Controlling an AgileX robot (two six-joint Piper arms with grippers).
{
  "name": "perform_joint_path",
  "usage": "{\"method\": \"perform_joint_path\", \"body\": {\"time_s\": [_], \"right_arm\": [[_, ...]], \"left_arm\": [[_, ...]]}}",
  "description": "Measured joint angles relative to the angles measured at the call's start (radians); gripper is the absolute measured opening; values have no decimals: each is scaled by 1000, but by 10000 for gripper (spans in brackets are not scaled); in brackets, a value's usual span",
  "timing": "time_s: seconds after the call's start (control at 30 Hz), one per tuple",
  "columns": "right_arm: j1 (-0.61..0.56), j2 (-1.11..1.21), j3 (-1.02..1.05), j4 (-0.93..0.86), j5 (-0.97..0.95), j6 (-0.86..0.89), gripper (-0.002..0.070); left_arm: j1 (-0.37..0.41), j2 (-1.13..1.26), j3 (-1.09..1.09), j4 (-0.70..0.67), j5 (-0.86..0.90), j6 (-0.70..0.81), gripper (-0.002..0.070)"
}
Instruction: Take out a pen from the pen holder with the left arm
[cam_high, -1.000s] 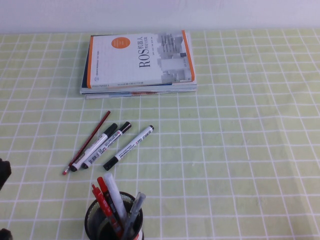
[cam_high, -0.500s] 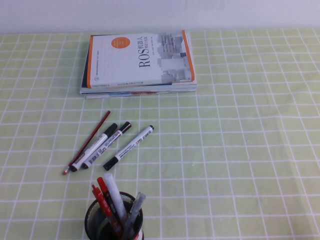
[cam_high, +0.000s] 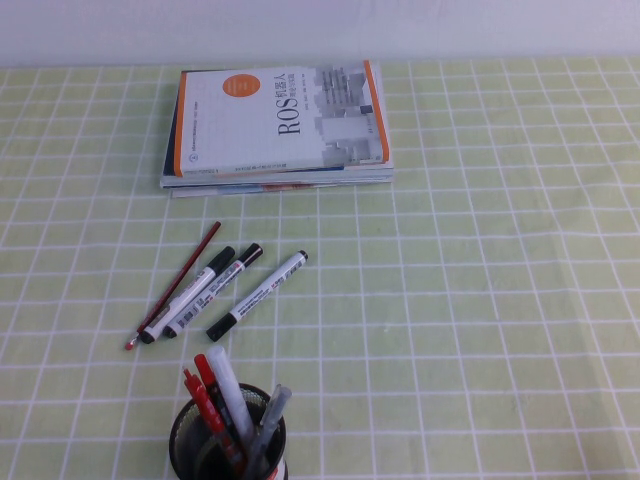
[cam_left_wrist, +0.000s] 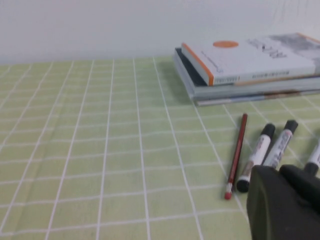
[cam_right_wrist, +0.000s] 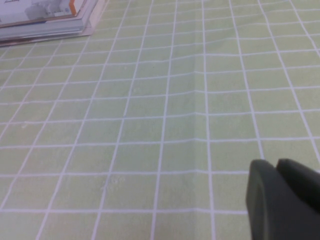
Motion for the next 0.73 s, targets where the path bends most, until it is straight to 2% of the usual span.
{"method": "perform_joint_path", "body": {"time_s": [0.23, 0.73], "right_arm": [[0, 0, 0, 0, 0, 0, -12], [0, 0, 0, 0, 0, 0, -13]], "left_arm": [[0, 0, 2, 19, 162, 36, 0], [0, 0, 2, 21, 171, 40, 0]]}}
